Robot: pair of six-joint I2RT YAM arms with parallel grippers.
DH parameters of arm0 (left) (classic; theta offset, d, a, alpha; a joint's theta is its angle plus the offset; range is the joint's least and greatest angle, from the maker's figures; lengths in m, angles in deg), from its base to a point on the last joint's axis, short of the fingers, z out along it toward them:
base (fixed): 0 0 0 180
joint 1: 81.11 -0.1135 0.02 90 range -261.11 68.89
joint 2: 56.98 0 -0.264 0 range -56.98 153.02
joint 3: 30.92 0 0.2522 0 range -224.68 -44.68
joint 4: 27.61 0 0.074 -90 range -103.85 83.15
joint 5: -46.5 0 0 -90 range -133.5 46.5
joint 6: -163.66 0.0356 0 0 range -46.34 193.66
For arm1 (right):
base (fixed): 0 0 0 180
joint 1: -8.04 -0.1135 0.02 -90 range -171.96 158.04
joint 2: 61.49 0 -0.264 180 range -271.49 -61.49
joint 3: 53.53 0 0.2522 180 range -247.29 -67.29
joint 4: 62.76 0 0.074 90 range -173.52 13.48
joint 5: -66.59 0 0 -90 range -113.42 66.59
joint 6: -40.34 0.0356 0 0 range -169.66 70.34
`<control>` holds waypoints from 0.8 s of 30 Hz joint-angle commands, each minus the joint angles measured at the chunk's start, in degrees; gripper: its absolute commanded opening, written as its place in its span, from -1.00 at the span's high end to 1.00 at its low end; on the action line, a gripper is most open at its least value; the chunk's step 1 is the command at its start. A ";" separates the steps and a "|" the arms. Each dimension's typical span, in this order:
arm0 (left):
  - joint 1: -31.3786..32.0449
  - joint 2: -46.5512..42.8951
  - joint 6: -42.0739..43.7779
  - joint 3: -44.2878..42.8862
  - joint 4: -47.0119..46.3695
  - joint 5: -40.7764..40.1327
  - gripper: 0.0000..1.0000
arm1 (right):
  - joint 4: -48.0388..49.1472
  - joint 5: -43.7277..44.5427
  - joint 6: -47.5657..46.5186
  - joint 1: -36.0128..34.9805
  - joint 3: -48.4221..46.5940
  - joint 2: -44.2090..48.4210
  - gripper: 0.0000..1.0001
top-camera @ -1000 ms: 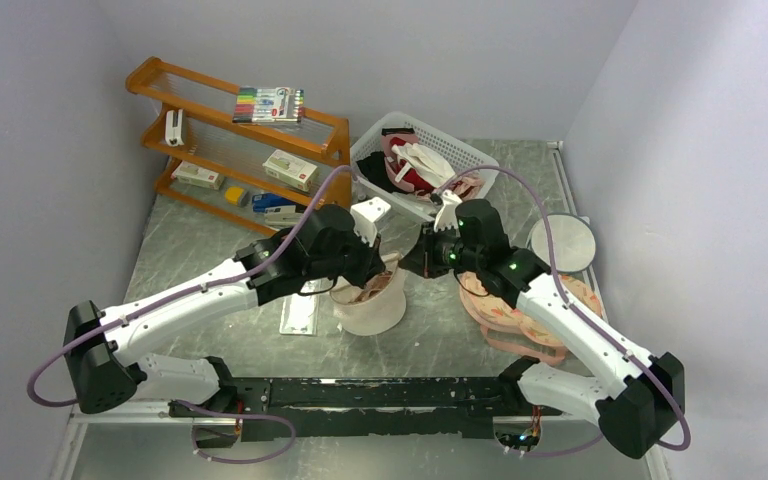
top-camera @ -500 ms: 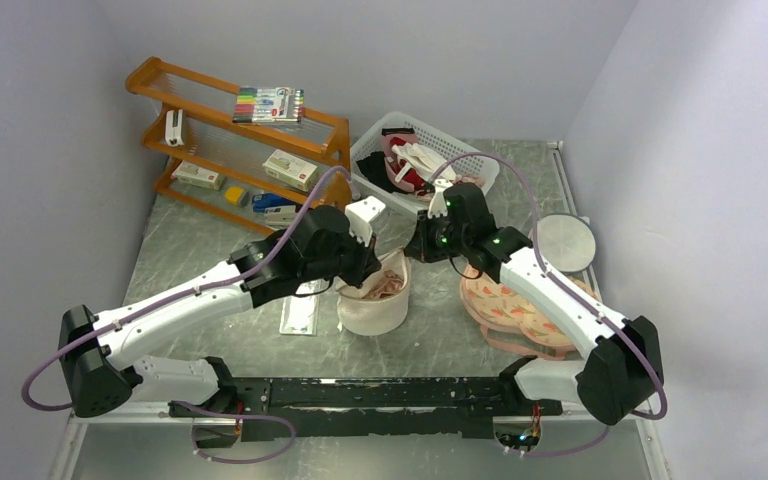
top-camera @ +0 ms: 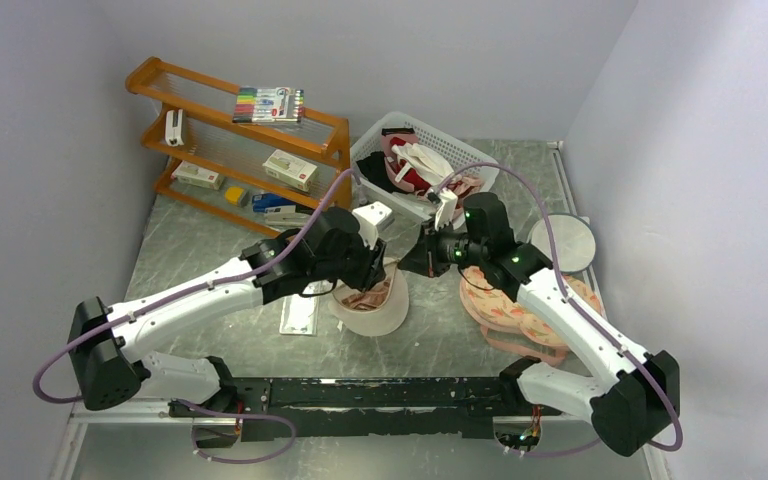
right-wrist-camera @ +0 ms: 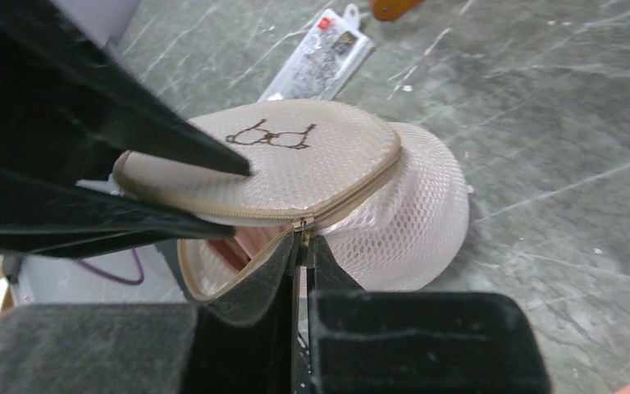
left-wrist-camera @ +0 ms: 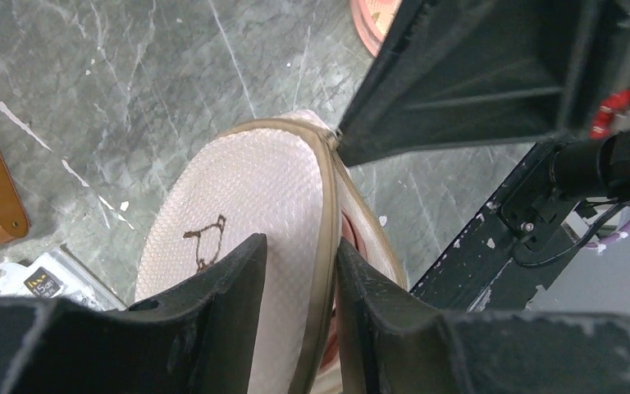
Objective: Unzip the laundry bag and remove the bra
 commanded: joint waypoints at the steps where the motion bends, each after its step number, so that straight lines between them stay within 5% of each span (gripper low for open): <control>1: 0.18 1.64 0.88 -2.86 0.60 0.65 0.10 | 3.51 -7.33 -0.18 -0.30 0.86 2.37 1.00; 13: 0.19 -3.89 2.23 -2.22 1.09 -1.99 0.85 | 3.24 -12.88 -2.57 -0.50 1.04 0.26 1.00; 24: 0.23 -11.67 11.58 -1.70 2.00 0.85 0.86 | 2.97 -20.29 -2.89 3.71 -0.14 -2.15 1.00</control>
